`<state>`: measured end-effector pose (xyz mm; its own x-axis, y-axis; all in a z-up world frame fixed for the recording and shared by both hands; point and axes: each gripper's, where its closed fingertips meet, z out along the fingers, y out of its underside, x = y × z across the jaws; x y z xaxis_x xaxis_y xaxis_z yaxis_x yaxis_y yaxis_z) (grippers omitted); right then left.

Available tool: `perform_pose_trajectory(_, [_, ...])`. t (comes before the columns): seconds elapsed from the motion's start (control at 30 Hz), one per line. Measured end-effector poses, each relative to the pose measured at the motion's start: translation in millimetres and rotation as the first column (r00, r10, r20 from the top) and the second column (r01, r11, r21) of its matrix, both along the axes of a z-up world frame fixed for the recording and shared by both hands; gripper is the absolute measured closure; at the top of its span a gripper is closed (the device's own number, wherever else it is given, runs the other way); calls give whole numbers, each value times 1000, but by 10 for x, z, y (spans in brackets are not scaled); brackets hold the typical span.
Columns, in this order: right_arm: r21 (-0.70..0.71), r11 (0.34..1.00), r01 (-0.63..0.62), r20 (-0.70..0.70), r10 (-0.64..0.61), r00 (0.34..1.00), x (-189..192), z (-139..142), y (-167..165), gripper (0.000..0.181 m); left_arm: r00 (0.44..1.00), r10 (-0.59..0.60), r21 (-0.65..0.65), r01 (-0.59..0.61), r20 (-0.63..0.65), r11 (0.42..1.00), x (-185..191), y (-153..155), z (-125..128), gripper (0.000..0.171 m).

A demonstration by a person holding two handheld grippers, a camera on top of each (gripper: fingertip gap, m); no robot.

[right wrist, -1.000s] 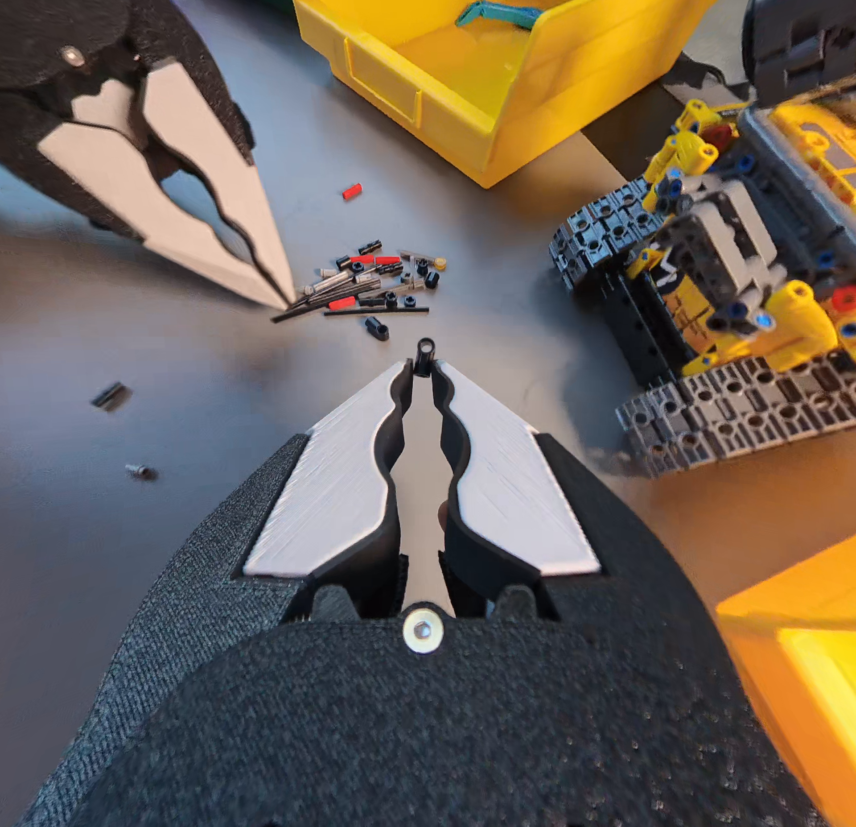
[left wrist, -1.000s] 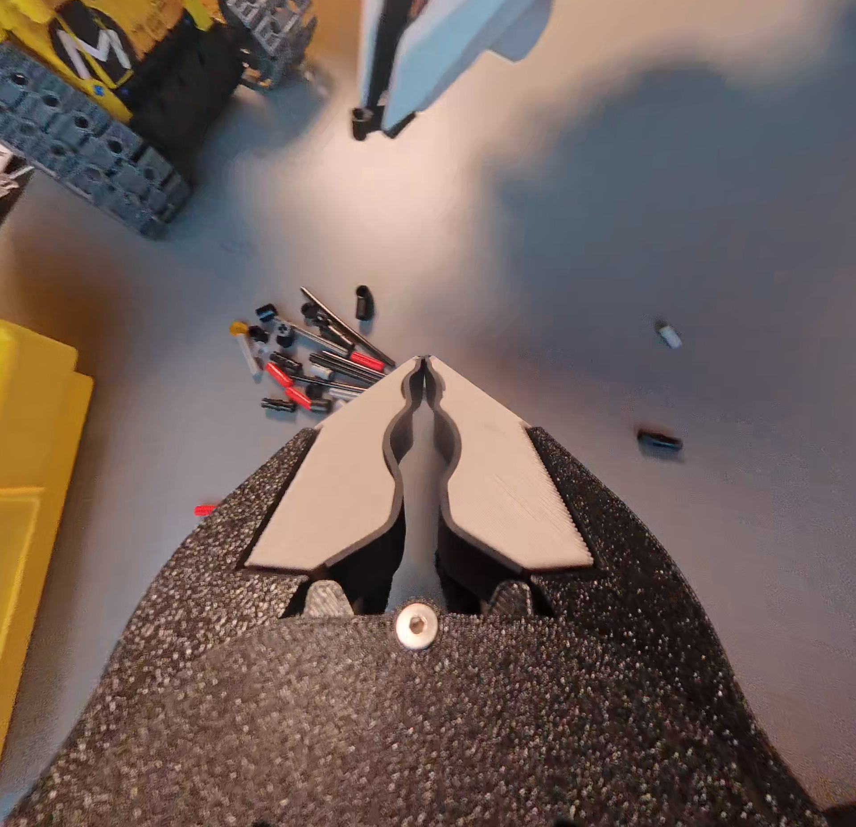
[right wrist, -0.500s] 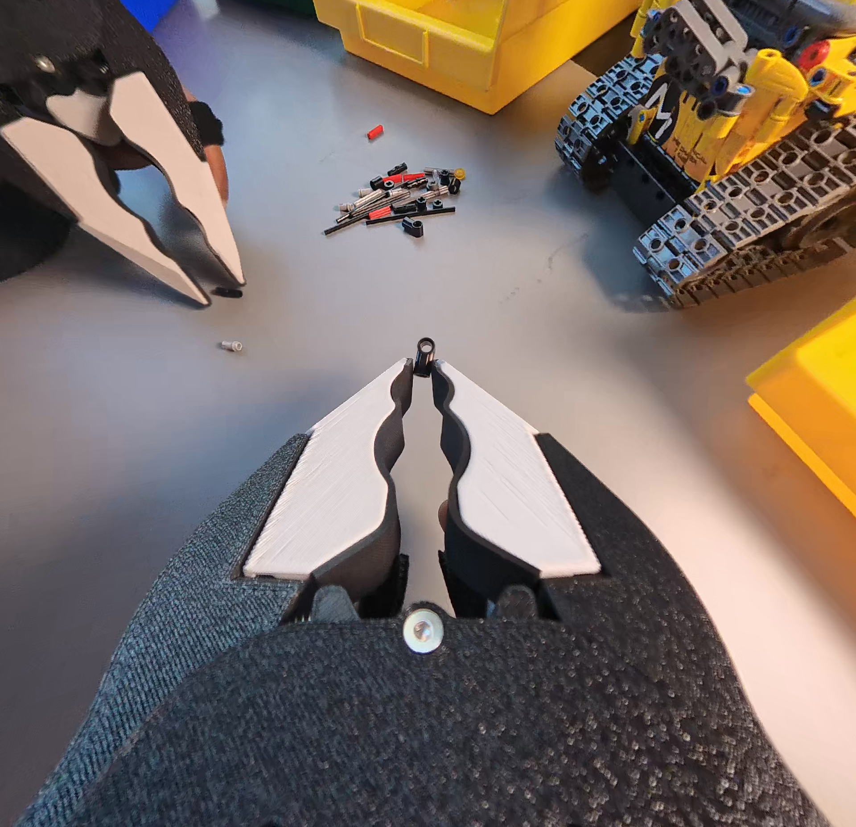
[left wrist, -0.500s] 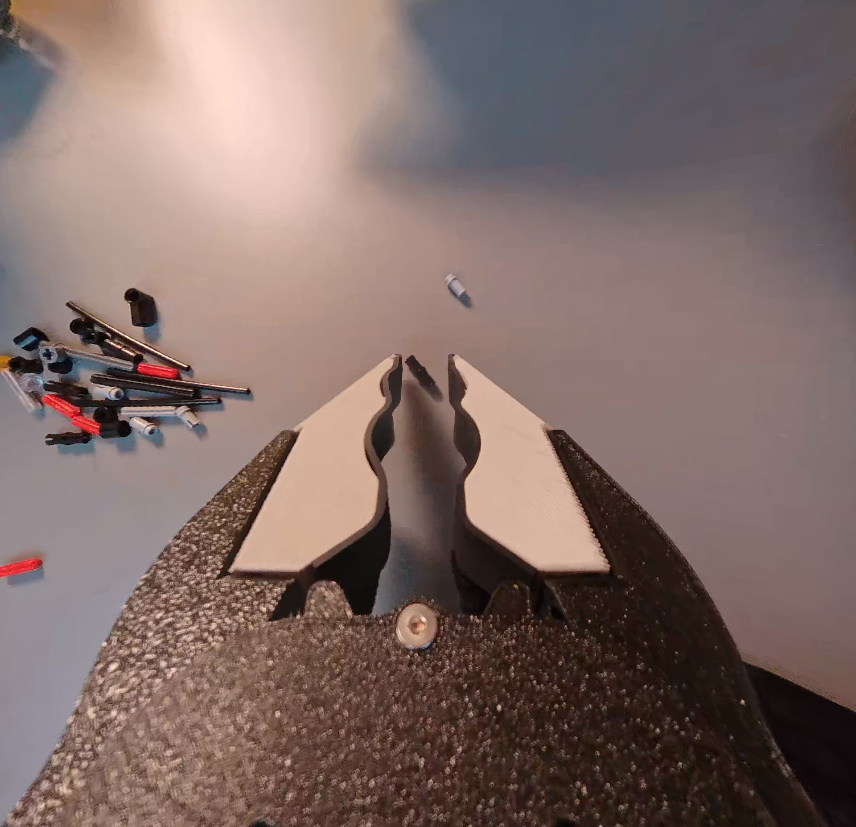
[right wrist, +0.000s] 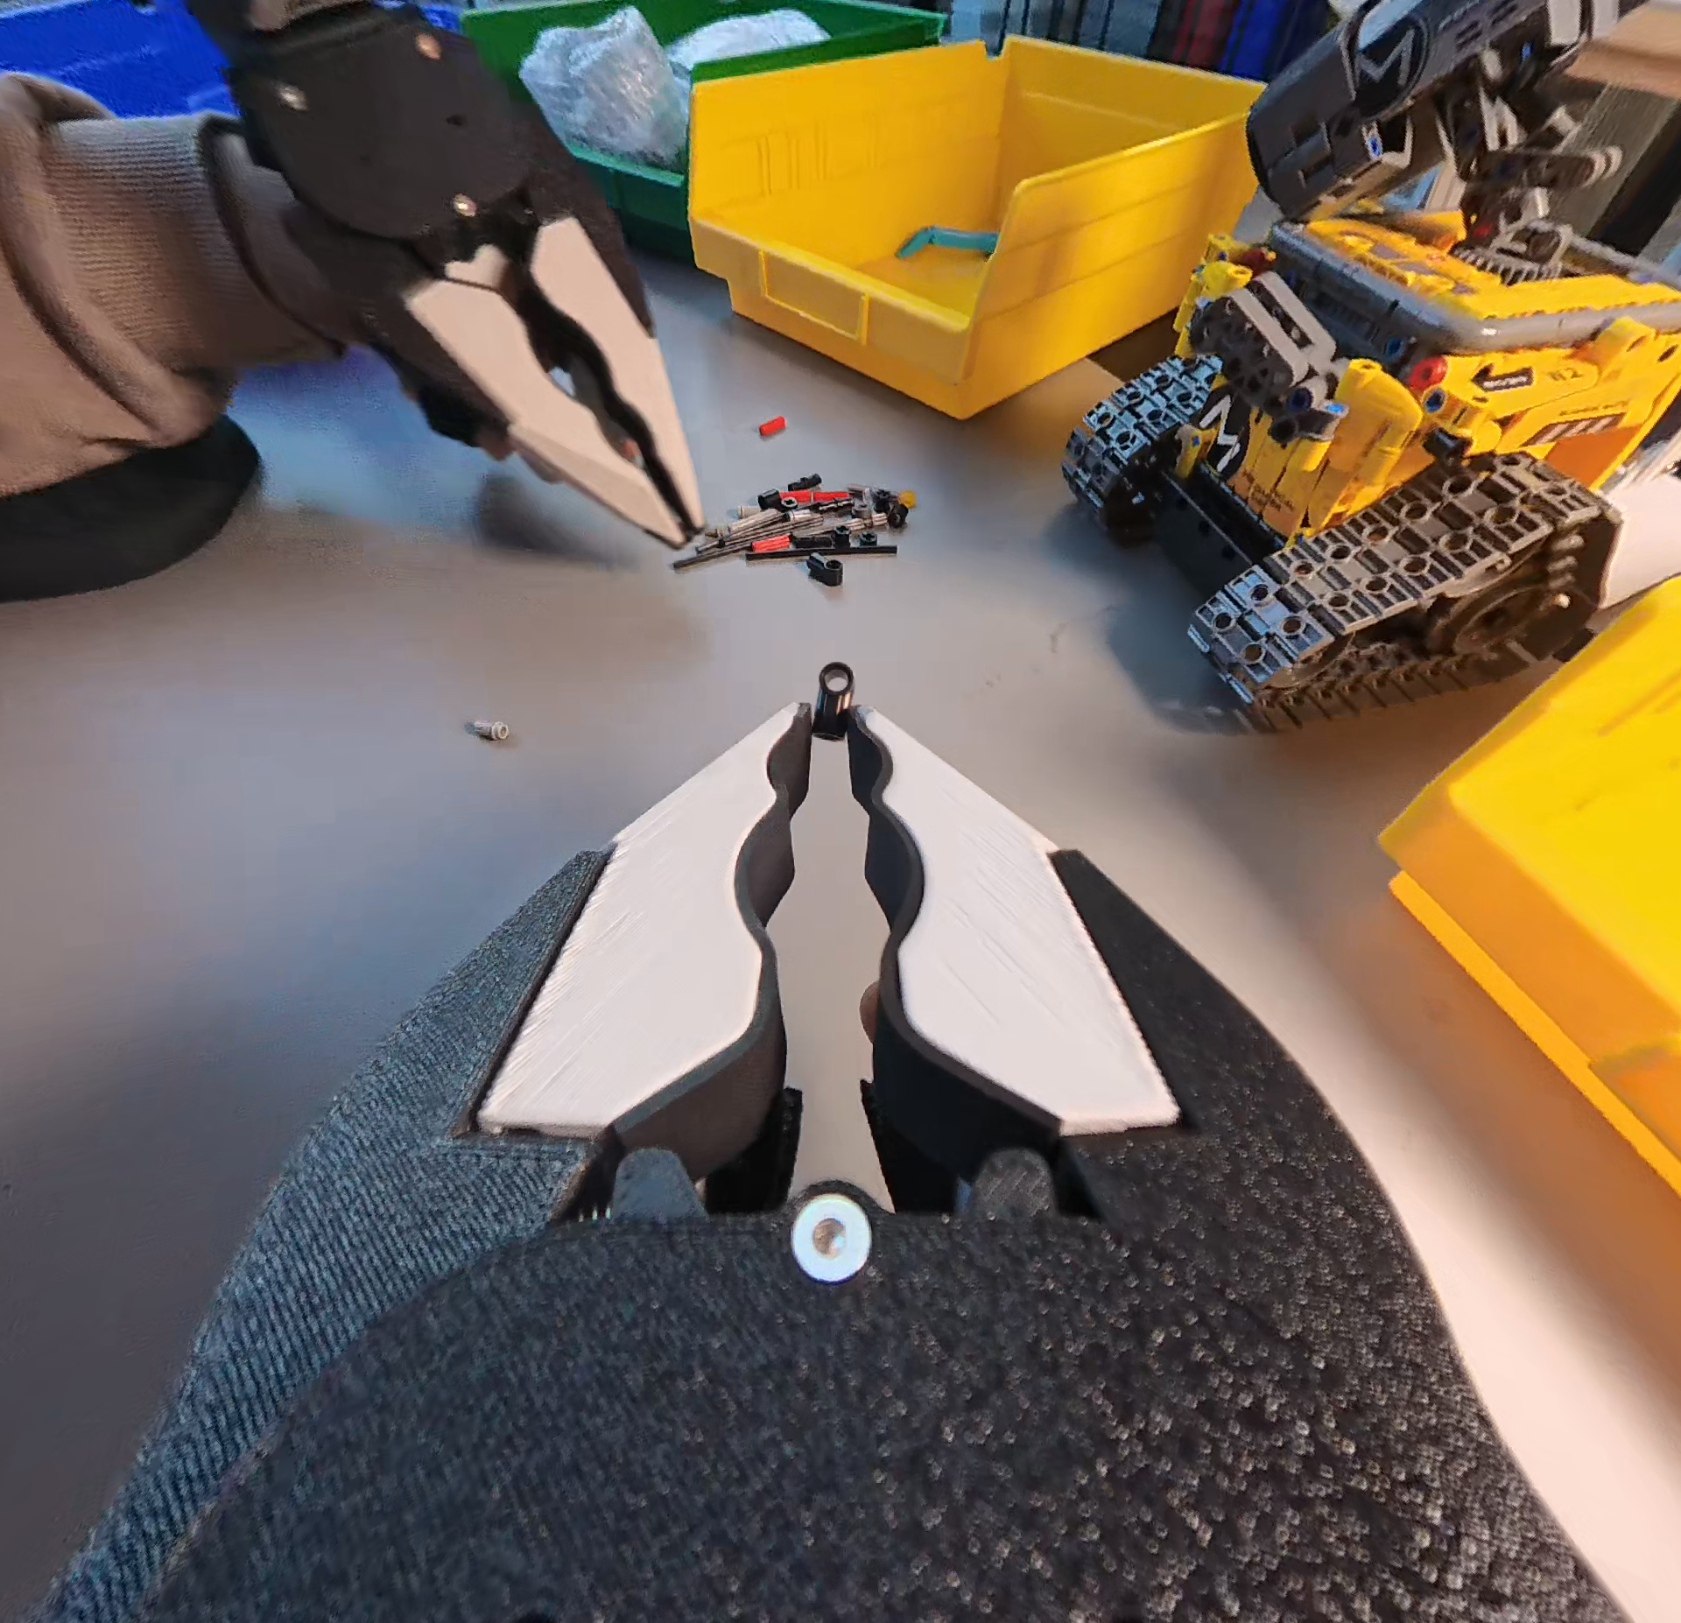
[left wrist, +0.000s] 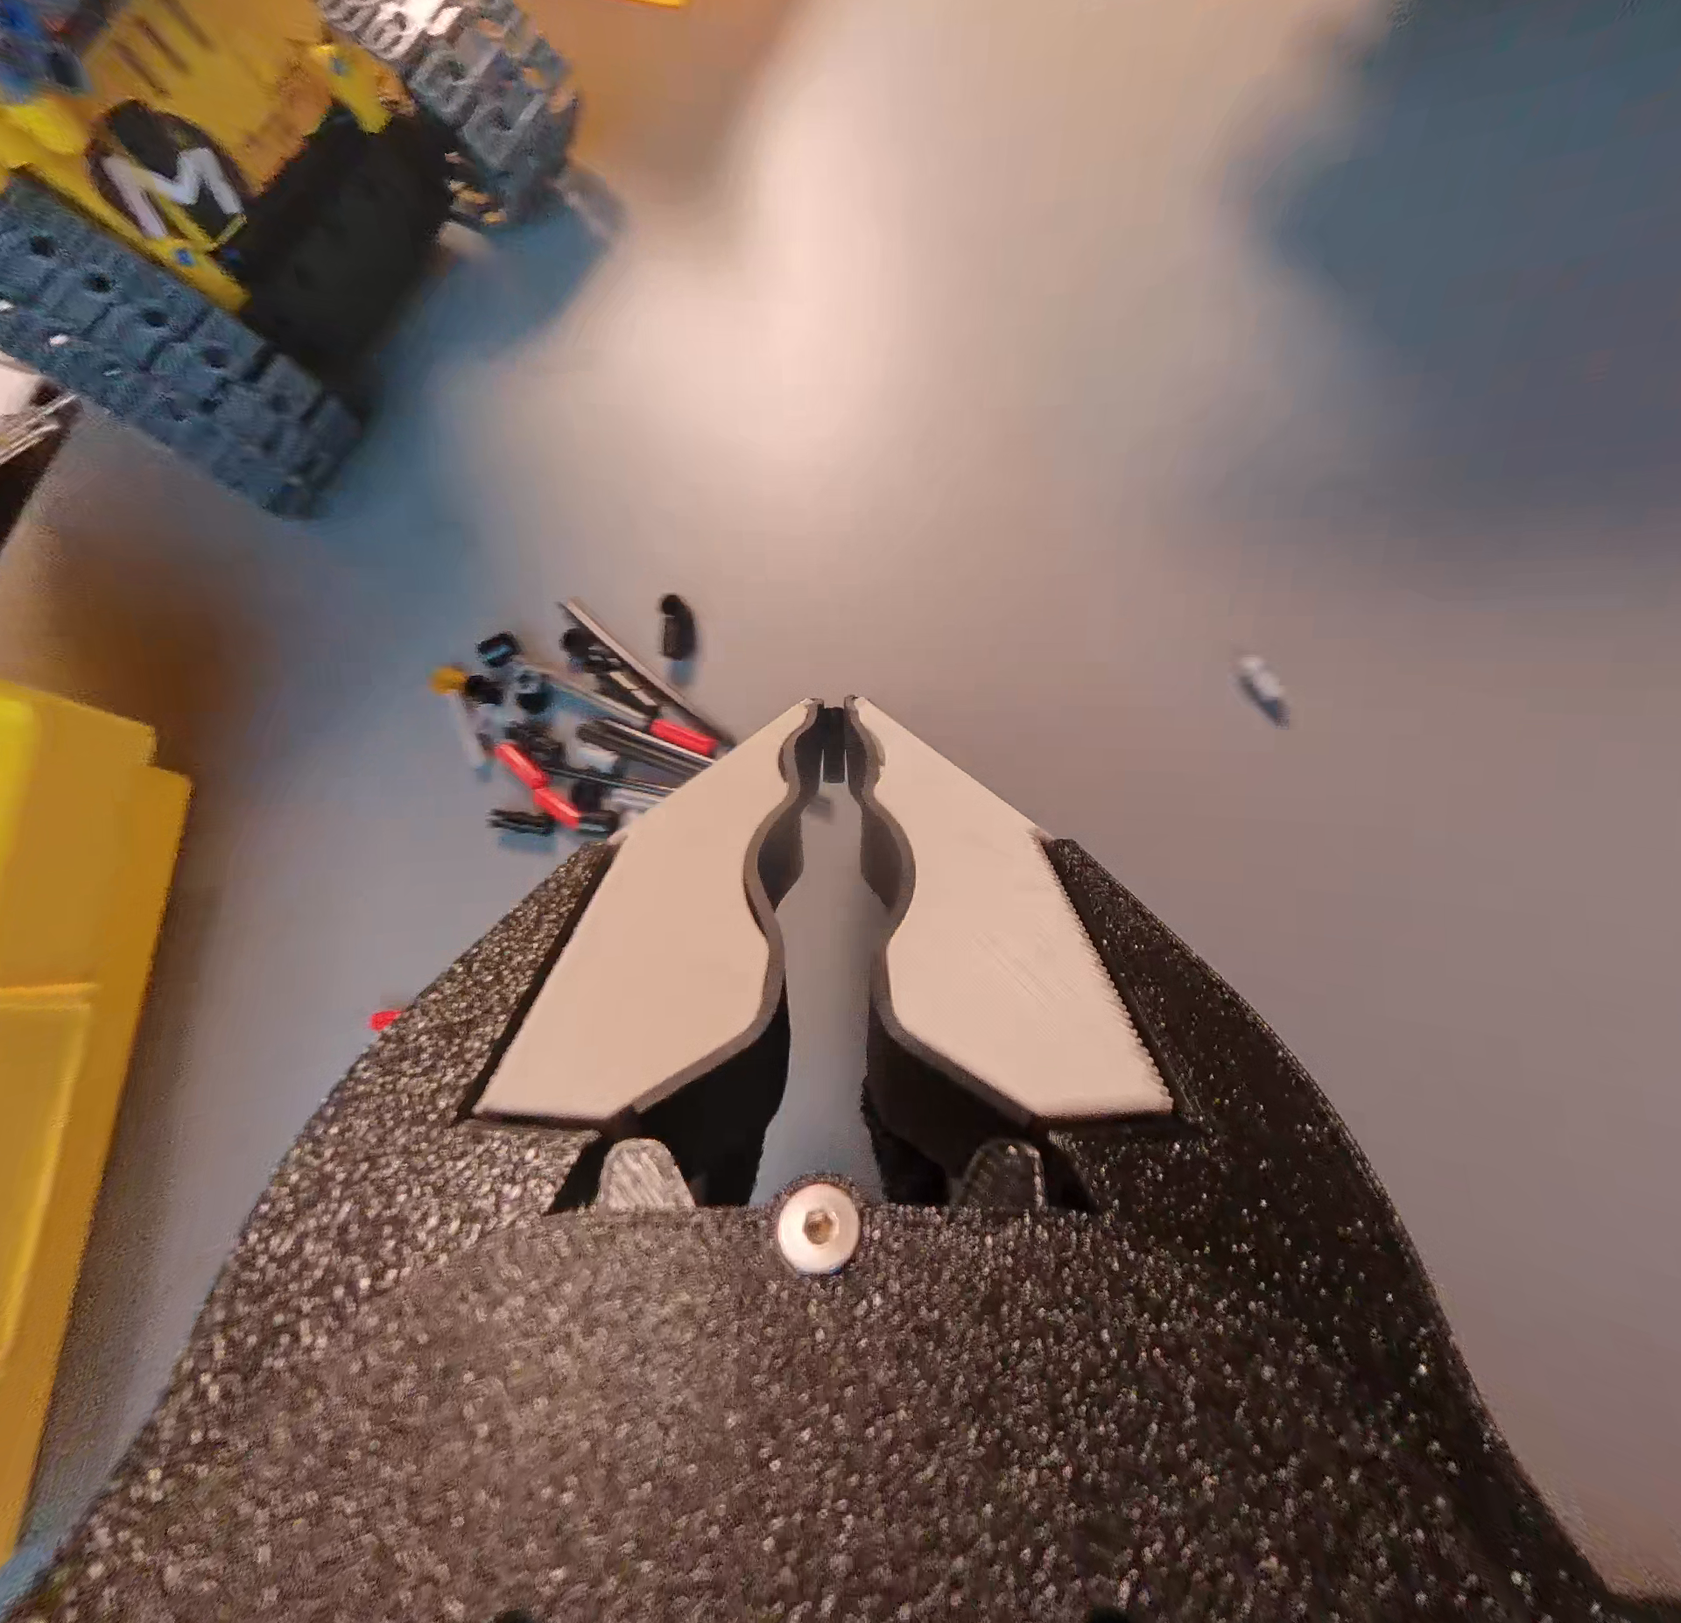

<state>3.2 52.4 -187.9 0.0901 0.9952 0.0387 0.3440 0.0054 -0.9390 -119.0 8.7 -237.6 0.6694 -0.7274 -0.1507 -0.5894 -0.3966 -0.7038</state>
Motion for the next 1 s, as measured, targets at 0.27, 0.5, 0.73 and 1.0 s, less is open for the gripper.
perform_pose_trajectory(0.27, [67,998,4,9,-4,1000,27,4,-23,173,984,154,40,-158,89,987,-271,398,-37,154])
perform_pose_trajectory(0.5, [153,987,42,12,-44,999,38,58,6,173,932,272,262,-332,240,906,-489,485,363,156])
perform_pose_trajectory(0.73, [61,995,76,-69,-72,995,53,102,50,173,898,317,337,-414,306,846,-580,532,556,144])
perform_pose_trajectory(1.0, [82,986,142,-221,-121,968,193,518,129,174,827,240,428,-485,508,763,-498,407,1079,147])
